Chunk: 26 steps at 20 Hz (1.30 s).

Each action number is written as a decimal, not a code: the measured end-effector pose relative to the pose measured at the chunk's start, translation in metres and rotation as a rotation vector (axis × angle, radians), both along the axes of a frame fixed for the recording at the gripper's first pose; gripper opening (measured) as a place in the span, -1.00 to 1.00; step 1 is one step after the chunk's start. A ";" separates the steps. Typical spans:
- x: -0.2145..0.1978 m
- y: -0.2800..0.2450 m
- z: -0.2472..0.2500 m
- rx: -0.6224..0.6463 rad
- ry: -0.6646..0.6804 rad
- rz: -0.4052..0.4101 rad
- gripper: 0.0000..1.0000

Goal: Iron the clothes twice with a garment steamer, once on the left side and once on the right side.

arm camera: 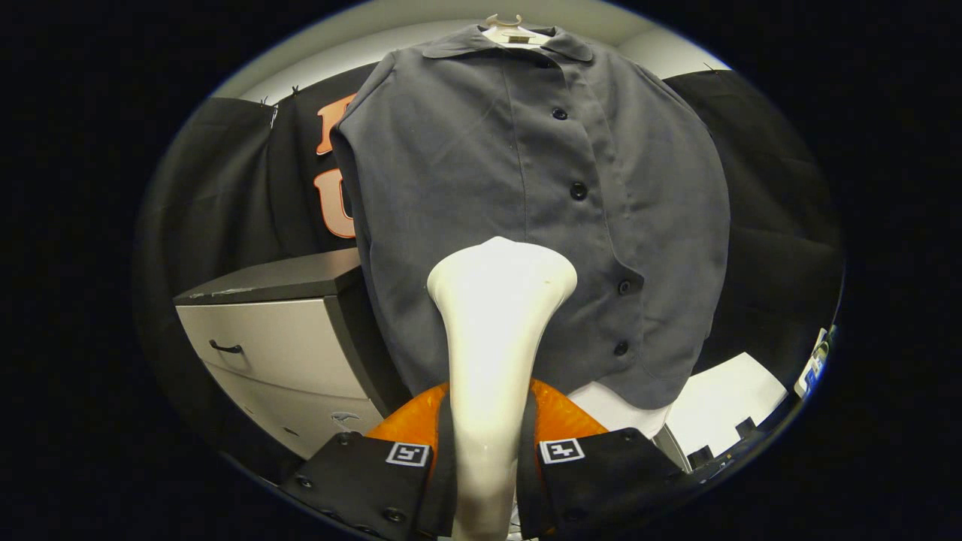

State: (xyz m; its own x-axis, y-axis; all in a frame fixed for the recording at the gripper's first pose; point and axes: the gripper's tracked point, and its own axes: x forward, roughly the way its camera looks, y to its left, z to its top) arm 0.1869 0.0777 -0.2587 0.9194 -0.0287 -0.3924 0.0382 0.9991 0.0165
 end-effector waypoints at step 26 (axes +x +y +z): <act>0.037 -0.107 0.255 -0.042 -0.388 -0.070 -0.22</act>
State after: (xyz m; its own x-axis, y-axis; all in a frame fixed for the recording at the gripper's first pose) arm 0.2241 -0.0291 -0.0033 0.9944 -0.1049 -0.0129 0.1050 0.9945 0.0024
